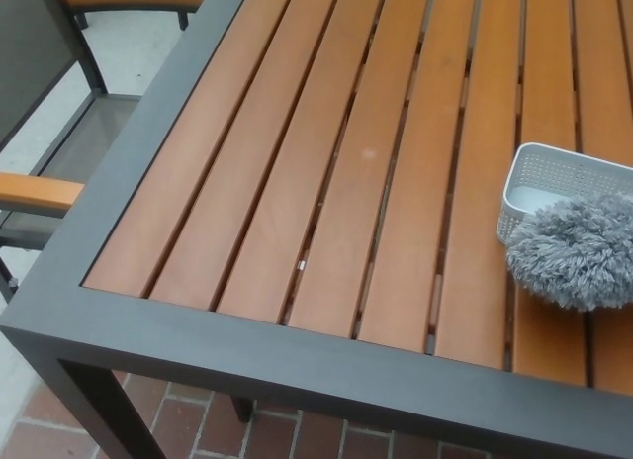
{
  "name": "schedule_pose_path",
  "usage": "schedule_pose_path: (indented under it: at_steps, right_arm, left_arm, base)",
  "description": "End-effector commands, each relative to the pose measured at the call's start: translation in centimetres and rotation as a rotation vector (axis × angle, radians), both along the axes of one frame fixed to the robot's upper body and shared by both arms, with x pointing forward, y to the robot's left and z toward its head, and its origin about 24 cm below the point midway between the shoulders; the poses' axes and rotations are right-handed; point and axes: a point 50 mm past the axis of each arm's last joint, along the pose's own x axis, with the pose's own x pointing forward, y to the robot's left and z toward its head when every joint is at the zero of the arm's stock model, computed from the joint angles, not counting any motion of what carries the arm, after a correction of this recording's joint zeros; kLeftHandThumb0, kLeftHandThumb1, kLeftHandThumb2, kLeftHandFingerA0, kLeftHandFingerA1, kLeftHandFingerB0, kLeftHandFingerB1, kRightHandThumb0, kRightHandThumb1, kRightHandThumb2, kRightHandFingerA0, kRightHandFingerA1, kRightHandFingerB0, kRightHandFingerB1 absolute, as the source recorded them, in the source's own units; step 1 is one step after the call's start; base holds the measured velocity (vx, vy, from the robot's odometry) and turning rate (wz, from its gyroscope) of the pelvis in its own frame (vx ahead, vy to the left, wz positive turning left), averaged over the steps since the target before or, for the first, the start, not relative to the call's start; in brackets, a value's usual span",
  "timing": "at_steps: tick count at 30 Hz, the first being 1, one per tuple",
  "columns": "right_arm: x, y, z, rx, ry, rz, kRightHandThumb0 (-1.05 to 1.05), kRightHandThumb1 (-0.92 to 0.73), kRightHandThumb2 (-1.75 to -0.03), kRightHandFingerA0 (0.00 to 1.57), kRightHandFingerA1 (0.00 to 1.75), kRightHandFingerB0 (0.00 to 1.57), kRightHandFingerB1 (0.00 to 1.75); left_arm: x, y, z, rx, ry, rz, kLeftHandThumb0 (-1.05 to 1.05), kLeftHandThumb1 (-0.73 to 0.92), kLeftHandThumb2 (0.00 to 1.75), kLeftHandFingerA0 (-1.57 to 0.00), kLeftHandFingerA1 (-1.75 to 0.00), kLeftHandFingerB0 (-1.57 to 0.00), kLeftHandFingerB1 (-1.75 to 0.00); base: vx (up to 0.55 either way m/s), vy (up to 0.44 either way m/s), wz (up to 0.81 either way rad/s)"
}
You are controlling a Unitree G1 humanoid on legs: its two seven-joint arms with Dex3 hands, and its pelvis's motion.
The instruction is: The robot uses its right hand to pick up the grey duster kept on the edge of the round table outside, turn around and walk towards the square table and place the duster in a container kept on the middle of the desk
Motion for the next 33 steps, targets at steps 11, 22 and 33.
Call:
schedule_pose_path:
  at_steps: [11,22,33]
  right_arm:
    - [-17.8,-1.8,-24.7,0.143,-0.532,-0.549,-0.52,-0.82,-0.64,0.47,0.84,0.20,0.58]
    - [-22.7,-0.9,-32.6,0.789,-0.474,-1.239,-0.58,-0.68,-0.96,0.42,0.91,0.06,0.58]
    - [-21.5,-1.0,-33.8,1.034,-0.137,-1.257,-0.62,-0.60,-0.99,0.00,0.46,0.00,0.31]
  left_arm:
    - [4.3,1.3,0.9,-0.056,-0.191,0.110,-0.72,0.43,0.74,-1.07,-0.93,-1.00,-0.86]
    - [5.8,0.8,0.1,-0.092,-0.231,0.196,-0.70,0.37,0.82,-1.07,-0.98,-0.98,-0.93]
    - [7.7,0.3,-0.7,-0.197,-0.366,0.470,-0.64,0.18,1.03,-1.08,-1.10,-1.00,-1.02]
  base:
    - [0.00,0.000,0.00]
    - [0.00,0.000,0.00]
    - [0.00,0.001,0.01]
